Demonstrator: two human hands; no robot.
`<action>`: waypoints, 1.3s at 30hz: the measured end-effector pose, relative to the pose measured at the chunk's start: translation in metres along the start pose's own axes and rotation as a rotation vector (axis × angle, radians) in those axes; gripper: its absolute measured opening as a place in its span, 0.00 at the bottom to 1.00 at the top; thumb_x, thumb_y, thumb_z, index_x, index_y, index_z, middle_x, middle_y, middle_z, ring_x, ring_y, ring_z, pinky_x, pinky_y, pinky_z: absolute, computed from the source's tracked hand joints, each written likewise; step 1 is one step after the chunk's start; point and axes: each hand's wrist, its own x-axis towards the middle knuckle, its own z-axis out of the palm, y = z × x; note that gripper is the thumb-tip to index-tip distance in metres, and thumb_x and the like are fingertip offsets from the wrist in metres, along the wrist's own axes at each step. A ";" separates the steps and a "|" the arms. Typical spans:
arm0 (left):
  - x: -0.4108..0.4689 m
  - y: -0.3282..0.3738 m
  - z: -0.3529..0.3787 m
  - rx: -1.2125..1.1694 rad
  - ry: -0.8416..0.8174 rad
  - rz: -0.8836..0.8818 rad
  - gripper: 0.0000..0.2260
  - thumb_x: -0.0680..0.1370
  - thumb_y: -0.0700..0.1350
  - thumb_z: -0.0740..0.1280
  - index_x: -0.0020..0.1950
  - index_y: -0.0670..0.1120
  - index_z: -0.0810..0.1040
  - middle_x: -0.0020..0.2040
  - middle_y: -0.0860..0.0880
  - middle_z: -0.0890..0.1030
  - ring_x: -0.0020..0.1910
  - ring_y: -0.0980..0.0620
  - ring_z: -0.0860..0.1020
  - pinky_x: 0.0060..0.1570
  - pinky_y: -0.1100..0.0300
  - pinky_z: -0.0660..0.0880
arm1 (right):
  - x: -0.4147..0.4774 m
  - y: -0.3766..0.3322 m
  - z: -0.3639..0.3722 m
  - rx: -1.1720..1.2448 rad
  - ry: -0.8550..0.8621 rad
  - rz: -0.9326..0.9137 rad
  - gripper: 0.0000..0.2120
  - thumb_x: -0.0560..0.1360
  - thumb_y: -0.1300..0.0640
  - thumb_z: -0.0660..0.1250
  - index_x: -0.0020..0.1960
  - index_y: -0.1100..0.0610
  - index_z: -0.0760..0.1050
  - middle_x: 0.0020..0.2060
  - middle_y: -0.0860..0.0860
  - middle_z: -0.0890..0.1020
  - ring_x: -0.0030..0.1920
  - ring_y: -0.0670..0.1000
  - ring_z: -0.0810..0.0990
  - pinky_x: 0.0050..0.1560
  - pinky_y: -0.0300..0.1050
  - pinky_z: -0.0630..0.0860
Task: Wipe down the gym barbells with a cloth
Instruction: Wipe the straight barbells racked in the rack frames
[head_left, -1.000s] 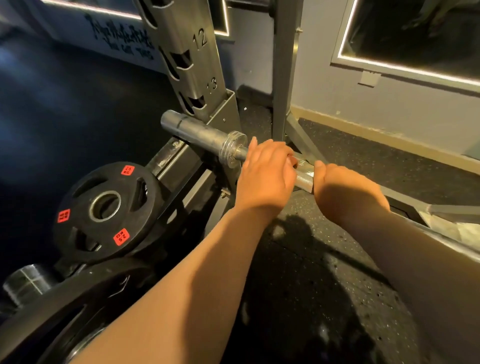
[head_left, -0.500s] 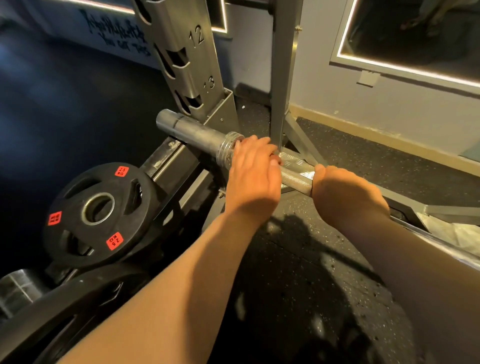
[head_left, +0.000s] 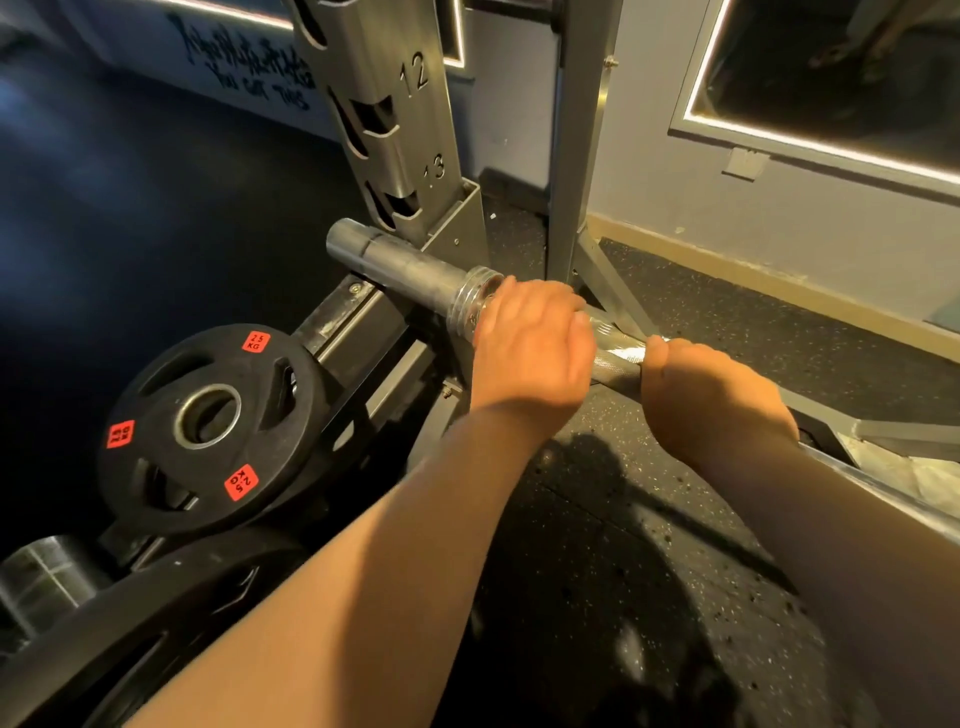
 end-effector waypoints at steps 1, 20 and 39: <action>0.009 0.000 -0.004 0.043 -0.032 0.010 0.20 0.82 0.49 0.50 0.55 0.45 0.81 0.53 0.48 0.81 0.58 0.48 0.76 0.70 0.51 0.64 | 0.000 0.000 -0.001 0.013 -0.001 0.004 0.13 0.86 0.52 0.53 0.65 0.57 0.70 0.54 0.55 0.80 0.43 0.54 0.71 0.43 0.51 0.74; -0.028 -0.020 0.016 -0.245 0.151 -0.121 0.18 0.85 0.38 0.55 0.75 0.43 0.70 0.77 0.48 0.67 0.80 0.52 0.58 0.80 0.59 0.50 | -0.003 -0.002 0.002 -0.002 0.066 0.005 0.14 0.86 0.57 0.50 0.66 0.57 0.69 0.54 0.55 0.80 0.50 0.58 0.81 0.46 0.53 0.78; -0.061 0.005 0.058 -0.301 0.266 -0.065 0.25 0.84 0.38 0.57 0.79 0.31 0.53 0.81 0.36 0.51 0.82 0.40 0.46 0.80 0.45 0.51 | 0.001 -0.002 0.007 0.060 0.080 0.099 0.18 0.86 0.50 0.45 0.59 0.54 0.72 0.38 0.49 0.69 0.35 0.53 0.70 0.35 0.47 0.67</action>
